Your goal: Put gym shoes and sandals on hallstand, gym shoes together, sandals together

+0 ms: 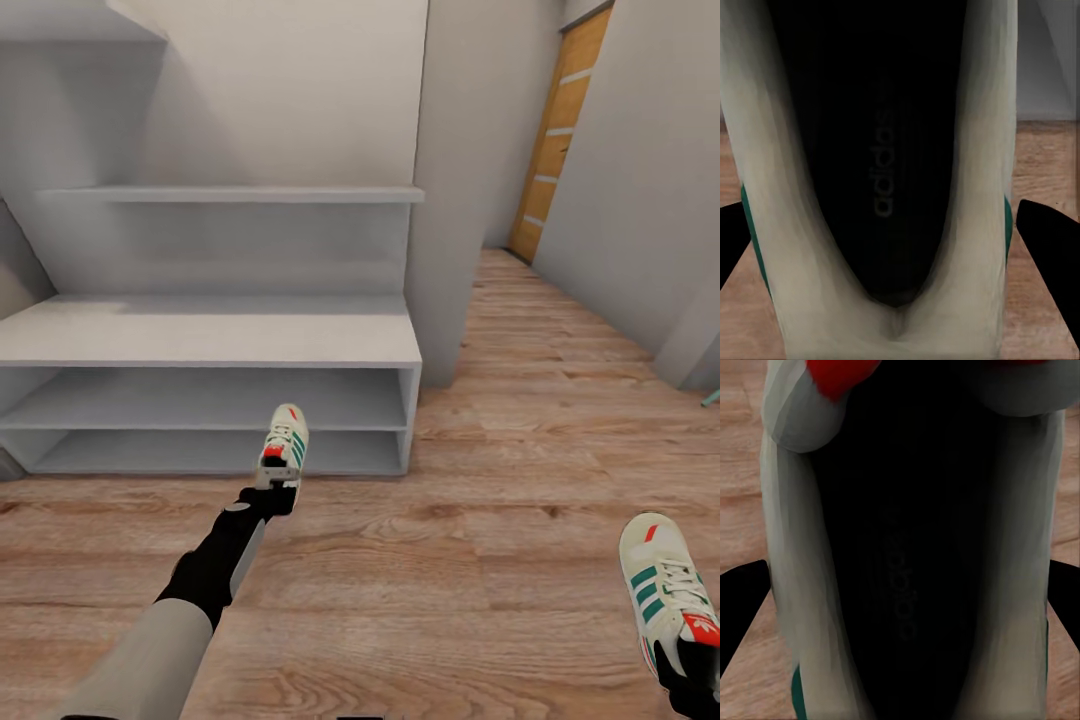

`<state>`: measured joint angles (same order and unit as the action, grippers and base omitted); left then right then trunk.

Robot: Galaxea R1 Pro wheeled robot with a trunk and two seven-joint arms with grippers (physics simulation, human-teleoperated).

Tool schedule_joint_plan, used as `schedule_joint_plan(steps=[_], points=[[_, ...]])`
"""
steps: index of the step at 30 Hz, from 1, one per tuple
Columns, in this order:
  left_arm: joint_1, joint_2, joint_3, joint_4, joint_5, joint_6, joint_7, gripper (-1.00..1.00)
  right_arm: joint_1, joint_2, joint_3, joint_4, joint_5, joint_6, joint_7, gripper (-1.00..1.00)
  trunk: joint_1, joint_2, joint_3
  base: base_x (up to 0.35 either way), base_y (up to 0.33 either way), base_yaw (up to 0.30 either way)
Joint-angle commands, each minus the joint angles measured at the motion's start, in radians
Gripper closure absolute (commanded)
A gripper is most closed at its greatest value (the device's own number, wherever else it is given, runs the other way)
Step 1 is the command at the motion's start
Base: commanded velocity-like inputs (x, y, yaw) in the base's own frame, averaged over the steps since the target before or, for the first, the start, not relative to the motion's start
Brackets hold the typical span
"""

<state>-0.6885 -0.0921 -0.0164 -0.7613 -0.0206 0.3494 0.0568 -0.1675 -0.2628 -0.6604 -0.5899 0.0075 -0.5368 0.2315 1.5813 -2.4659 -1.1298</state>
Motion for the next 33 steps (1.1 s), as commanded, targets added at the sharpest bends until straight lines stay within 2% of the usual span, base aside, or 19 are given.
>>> schedule_joint_plan(steps=[1,33], points=[[0.000,0.000,-0.001,-0.002,-0.002,0.005,0.004,1.00,-0.001,0.000,-0.005,0.001,0.000,-0.003,0.008,1.00,0.000,0.000,-0.001,0.240,-0.182,0.000],[-0.001,0.006,0.001,0.000,0.001,0.004,0.005,1.00,-0.001,0.002,-0.005,0.003,0.003,-0.003,0.008,1.00,0.000,0.000,-0.001,0.294,-0.181,0.000]])
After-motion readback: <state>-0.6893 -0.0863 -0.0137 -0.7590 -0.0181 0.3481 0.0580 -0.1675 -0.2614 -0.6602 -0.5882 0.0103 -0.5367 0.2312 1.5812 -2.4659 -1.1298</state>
